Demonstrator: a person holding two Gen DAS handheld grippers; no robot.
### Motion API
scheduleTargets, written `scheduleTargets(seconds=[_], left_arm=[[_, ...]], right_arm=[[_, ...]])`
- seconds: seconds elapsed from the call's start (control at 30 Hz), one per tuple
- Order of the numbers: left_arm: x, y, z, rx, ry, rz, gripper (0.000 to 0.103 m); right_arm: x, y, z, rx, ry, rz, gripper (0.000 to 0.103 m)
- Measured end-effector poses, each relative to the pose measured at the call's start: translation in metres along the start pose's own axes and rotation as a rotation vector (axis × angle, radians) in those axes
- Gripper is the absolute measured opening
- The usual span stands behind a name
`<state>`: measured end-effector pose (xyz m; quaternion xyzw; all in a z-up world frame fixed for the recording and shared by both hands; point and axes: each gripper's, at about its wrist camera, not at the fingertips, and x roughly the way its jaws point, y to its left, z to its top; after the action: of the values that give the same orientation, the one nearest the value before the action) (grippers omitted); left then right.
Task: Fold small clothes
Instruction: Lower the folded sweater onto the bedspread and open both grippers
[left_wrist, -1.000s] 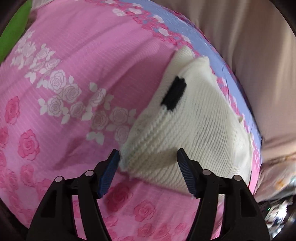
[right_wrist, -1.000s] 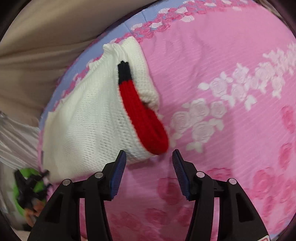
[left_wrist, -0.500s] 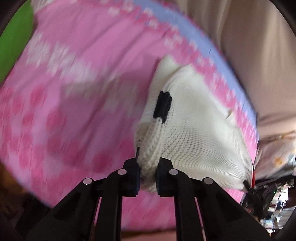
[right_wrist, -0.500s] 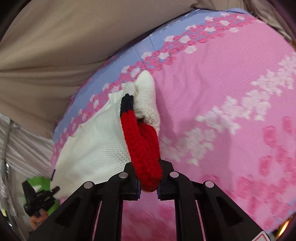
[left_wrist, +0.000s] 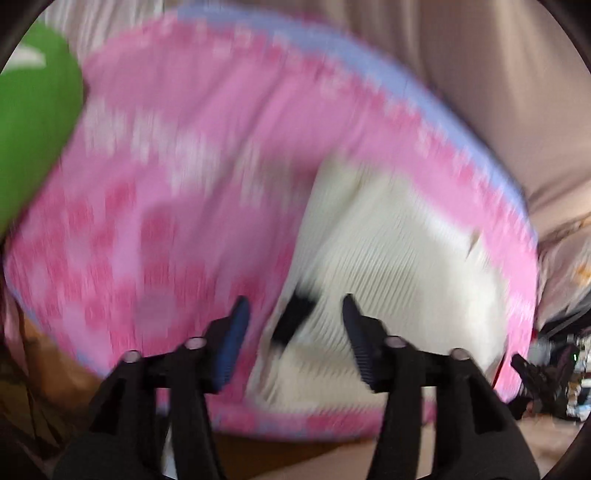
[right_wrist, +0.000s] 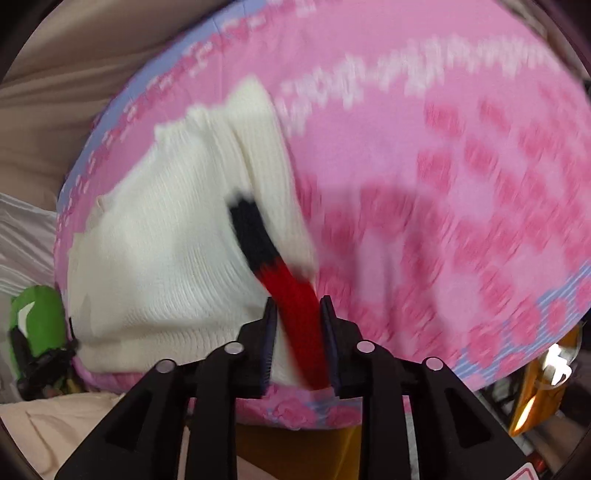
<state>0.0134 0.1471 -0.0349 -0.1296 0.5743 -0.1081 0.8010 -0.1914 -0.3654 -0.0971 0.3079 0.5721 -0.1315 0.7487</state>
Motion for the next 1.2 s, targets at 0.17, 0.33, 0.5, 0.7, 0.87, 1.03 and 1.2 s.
scheduleTargets(seconds=[0.17,0.33,0.5,0.7,0.87,1.03,1.2], left_arm=[[0.042,-0.034,0.037,0.033,-0.027,-0.059,0.065],[0.106,-0.049,0.049,0.079,0.060,0.027,0.027],[0.068,-0.050,0.058,0.059,-0.020,-0.037,0.014],[0.114,-0.048,0.063,0.087,0.019,0.079,0.014],[0.097,-0.050,0.059,0.080,-0.019,0.084,0.024],[0.031,-0.055,0.039,0.092,-0.153,0.128,0.045],[0.045,-0.103,-0.001,0.235,-0.056,0.015,0.045]], right_arm=[[-0.024,0.038,0.054,-0.086,-0.189,0.049,0.053],[0.049,0.076,0.099,-0.134,-0.137,0.049,0.051],[0.055,0.080,0.101,-0.089,-0.160,0.086,0.007],[0.001,0.073,0.124,-0.102,-0.315,0.069,0.007],[0.071,0.059,0.138,-0.110,-0.167,0.010,0.009],[0.002,0.075,0.110,-0.144,-0.309,-0.030,0.024],[-0.001,0.103,0.066,-0.227,-0.219,0.102,0.010]])
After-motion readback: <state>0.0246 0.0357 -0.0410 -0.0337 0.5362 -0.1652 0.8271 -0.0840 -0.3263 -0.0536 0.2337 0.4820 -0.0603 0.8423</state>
